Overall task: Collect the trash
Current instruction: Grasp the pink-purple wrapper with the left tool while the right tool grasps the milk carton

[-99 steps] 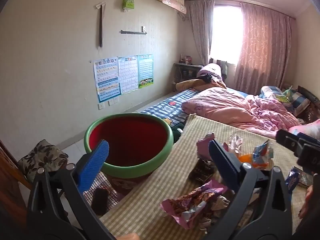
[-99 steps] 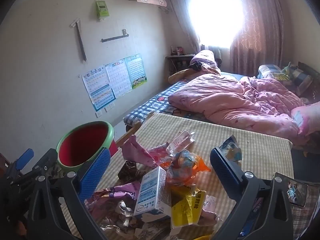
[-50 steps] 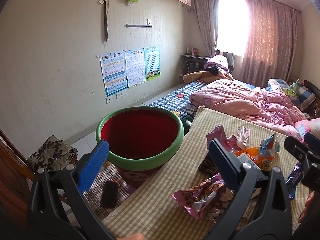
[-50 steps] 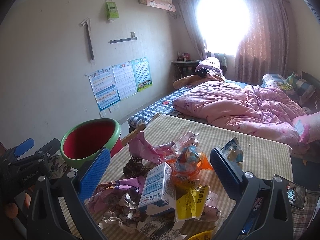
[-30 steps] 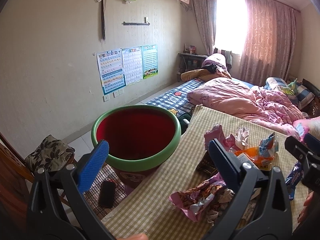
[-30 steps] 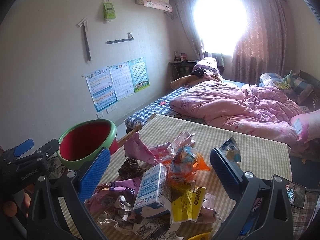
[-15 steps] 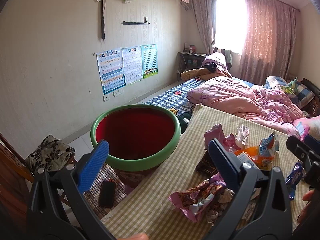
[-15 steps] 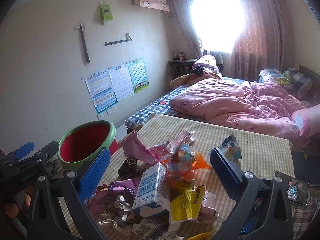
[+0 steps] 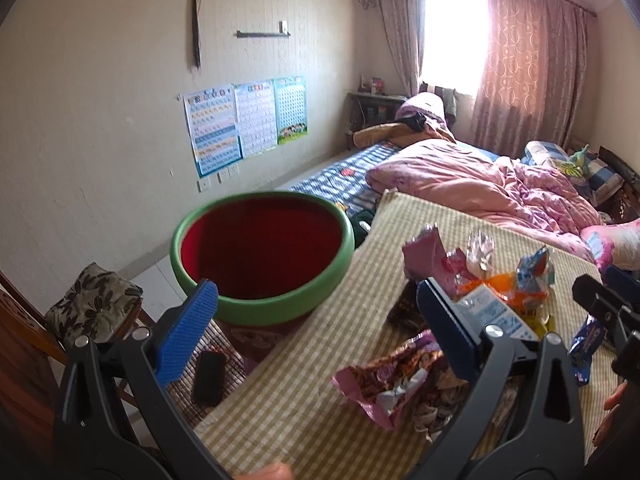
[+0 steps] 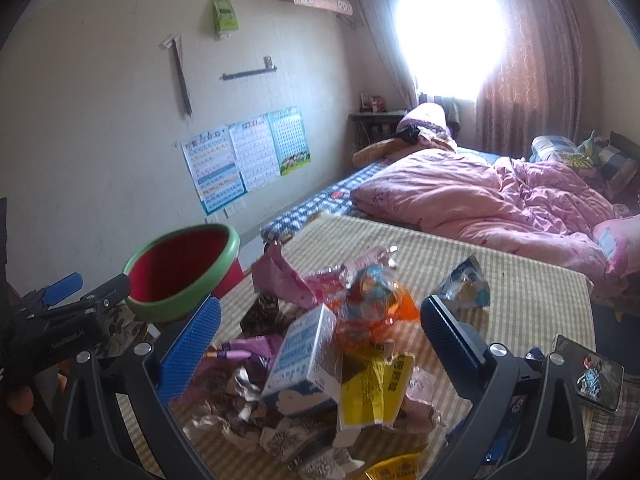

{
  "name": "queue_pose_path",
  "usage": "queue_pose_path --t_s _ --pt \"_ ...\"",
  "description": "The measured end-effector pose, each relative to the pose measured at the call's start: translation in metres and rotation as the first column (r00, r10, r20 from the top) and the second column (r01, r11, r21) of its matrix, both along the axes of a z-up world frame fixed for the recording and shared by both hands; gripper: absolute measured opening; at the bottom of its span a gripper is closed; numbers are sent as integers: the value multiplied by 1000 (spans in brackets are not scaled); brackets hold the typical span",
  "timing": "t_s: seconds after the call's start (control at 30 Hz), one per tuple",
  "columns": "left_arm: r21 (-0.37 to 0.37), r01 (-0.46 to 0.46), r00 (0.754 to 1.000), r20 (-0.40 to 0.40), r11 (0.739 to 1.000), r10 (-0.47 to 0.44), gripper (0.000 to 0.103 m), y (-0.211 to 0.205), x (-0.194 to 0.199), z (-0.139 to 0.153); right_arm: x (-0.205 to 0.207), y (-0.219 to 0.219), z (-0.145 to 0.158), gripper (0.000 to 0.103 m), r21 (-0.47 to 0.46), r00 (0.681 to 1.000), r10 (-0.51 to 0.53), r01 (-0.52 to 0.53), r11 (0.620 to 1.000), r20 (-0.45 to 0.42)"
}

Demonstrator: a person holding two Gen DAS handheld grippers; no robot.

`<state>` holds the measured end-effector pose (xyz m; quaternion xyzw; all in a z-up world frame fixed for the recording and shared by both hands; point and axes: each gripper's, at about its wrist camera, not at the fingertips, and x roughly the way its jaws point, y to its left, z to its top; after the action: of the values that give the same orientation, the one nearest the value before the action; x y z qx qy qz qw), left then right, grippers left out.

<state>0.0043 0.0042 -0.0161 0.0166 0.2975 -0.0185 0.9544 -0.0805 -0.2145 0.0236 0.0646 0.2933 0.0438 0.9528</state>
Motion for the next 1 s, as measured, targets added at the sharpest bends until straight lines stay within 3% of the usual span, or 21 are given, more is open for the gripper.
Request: queue_pose_path --t_s 0.1,0.23,0.47,0.6,0.73,0.8,1.0 --pt "-18 59 997 -55 998 -60 98 -3 1 -12 -2 -3 -11 96 -16 999 1 -2 1000 -42" --pt "20 165 979 -125 986 -161 98 -18 4 -32 -1 -6 -25 96 -25 996 7 -9 1000 -93" --pt "-36 206 939 -274 978 -208 96 -21 26 -62 10 -9 -36 96 -15 983 21 -24 1000 -182" --pt "-39 234 912 -336 972 -233 81 -22 30 -77 11 3 -37 95 -32 977 66 -73 997 -202" --pt "-55 240 893 -379 969 -243 62 -23 32 -88 22 19 -51 78 -51 955 122 -140 989 -271" --pt "-62 246 890 -380 967 -251 55 -23 32 -89 26 27 -58 73 -68 947 139 -166 984 -291" --pt "-91 241 896 -361 966 -258 43 -15 32 -83 34 38 -73 73 -133 944 117 -164 977 -310"
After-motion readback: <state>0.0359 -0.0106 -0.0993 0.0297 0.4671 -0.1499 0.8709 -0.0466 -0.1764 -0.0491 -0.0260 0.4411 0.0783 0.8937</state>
